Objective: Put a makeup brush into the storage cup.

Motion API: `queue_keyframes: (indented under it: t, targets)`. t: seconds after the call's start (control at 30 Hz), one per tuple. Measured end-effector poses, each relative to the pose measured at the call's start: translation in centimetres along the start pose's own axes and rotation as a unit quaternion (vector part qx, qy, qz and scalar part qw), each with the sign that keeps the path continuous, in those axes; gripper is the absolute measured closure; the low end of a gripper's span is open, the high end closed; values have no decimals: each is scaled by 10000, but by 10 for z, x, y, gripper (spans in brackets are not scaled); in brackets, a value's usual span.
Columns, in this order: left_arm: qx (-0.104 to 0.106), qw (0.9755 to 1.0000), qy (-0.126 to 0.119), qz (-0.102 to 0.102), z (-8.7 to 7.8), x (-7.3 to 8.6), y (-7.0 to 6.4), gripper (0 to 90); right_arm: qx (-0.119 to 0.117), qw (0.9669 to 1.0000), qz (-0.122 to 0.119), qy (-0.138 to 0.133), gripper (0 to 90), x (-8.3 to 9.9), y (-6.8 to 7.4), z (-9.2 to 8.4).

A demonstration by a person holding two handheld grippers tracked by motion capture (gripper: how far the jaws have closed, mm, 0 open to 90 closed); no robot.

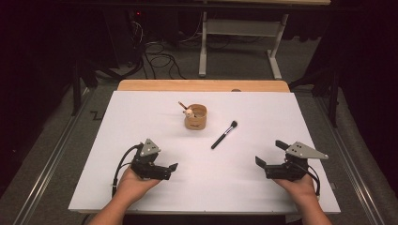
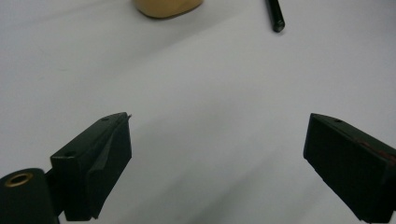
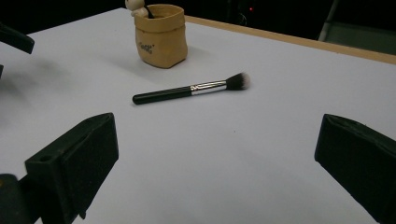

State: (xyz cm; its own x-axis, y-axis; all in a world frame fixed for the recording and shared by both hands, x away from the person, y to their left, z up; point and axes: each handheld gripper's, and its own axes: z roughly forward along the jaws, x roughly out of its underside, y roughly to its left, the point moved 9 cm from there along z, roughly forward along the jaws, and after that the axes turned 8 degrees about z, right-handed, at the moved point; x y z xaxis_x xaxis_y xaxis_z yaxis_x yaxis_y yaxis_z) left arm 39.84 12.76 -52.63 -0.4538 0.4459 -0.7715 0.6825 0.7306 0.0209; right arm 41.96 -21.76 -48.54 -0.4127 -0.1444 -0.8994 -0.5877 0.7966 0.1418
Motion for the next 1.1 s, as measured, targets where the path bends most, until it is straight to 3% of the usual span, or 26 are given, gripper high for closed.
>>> queue_keyframes:
  t: [0.17, 0.47, 0.63, 0.73, 0.9, 1.07, 1.1]
  targets:
    - [11, 9997, 222, -142, 2, 6, 4, 99, 8, 10000, 35, 30, 2, 1, 0, 1]
    - [44, 9991, 360, -216, 2, 8, 4, 118, -19, 10000, 56, 19, 2, 1, 1, 0]
    - [81, 9981, 589, -168, -3, 1, 2, 125, -59, 9999, 125, 3, 2, 1, 2, 0]
    - [153, 9978, 602, -220, -3, -3, 2, 135, -66, 9999, 139, -10, 2, 0, 2, -1]
    - [296, 9938, 1050, -232, -2, -10, 1, 140, -97, 9999, 111, -30, 2, 0, 3, -1]
    - [331, 9906, 1299, -264, 0, -15, 4, 152, -115, 9999, 117, -36, 2, 0, 3, 0]
    - [349, 9882, 1462, -285, 1, -16, 6, 153, -129, 9999, 108, -21, 2, 0, 4, 0]
